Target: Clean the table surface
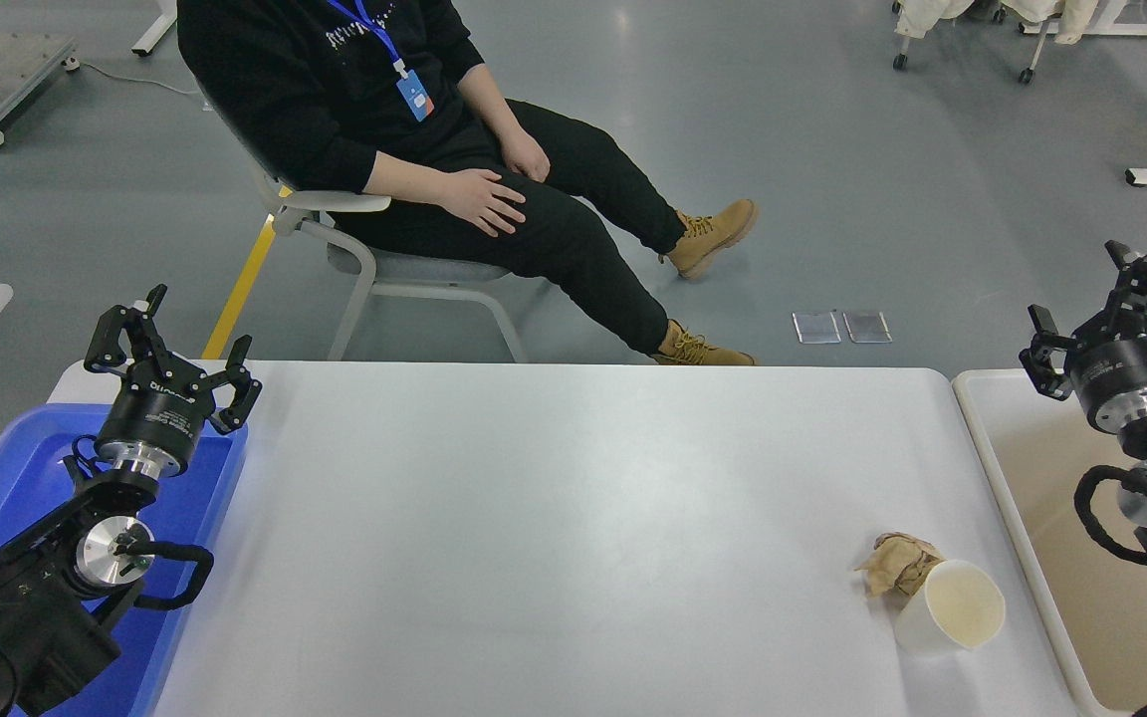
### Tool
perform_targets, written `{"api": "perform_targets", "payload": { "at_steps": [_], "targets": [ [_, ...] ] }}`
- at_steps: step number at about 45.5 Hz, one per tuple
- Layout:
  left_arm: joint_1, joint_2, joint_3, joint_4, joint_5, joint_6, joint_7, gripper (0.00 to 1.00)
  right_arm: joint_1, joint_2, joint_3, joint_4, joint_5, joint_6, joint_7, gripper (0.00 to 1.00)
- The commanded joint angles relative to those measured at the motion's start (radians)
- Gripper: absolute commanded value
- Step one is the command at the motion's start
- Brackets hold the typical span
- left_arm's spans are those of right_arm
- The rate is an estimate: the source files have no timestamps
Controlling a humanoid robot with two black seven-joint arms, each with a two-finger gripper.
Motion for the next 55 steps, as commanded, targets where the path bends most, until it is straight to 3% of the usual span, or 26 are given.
{"api": "perform_targets", "payload": {
  "at_steps": [1, 46, 55],
  "targets": [
    [0.000, 0.000, 0.000, 0.000, 0.000, 0.000, 0.000, 1.00, -0.004, 0.010, 0.001, 0.002, 0.000, 0.008, 0.000, 0.99],
    [0.000, 0.000, 0.000, 0.000, 0.000, 0.000, 0.000, 1.00, -0.010, 0.001, -0.005, 0.005, 0.002, 0.019, -0.001, 0.99],
    [0.000, 0.000, 0.000, 0.000, 0.000, 0.000, 0.000, 1.00, 0.005, -0.031, -0.123, 0.020, 0.008, 0.045, 0.000, 0.99]
  ]
}}
